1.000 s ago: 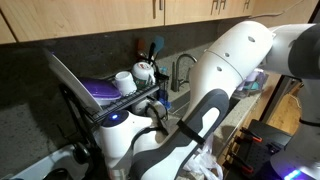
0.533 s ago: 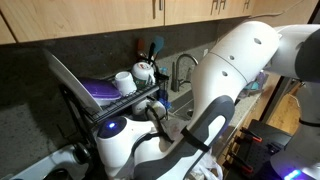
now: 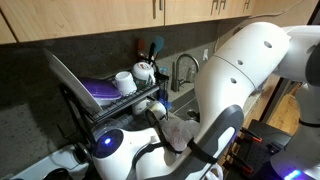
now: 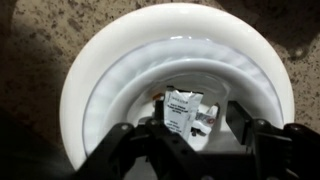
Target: Take the objects from the white bowl one at a time and put them in the plastic bag
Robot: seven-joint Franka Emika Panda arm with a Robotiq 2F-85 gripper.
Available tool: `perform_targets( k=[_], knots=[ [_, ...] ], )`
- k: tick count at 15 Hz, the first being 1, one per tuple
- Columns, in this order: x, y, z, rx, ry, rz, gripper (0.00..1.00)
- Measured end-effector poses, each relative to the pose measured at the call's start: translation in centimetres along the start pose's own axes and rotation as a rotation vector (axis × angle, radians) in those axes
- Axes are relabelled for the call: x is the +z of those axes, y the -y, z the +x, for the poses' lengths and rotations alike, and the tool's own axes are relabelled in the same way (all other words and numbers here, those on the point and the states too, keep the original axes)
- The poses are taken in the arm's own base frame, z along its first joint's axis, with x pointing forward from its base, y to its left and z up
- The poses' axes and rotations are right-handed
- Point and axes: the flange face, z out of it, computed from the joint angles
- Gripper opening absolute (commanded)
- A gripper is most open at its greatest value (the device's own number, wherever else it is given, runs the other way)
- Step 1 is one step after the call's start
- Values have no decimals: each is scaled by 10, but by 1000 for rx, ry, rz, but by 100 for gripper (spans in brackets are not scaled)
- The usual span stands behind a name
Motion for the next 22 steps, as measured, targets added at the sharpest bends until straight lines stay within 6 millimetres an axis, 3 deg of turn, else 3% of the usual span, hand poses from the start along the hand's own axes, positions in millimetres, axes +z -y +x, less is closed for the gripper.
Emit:
perform_targets(
  k=[13,15,16,17,21,22],
  knots=[
    [6,-6,2,6,9,-76,68],
    [9,-6,4,8,13,-76,57],
    [10,-6,6,8,15,-76,45],
    [11,-5,7,8,17,-76,42],
    [16,-2,14,6,24,-75,6],
    [16,0,16,4,25,-75,5]
  ],
)
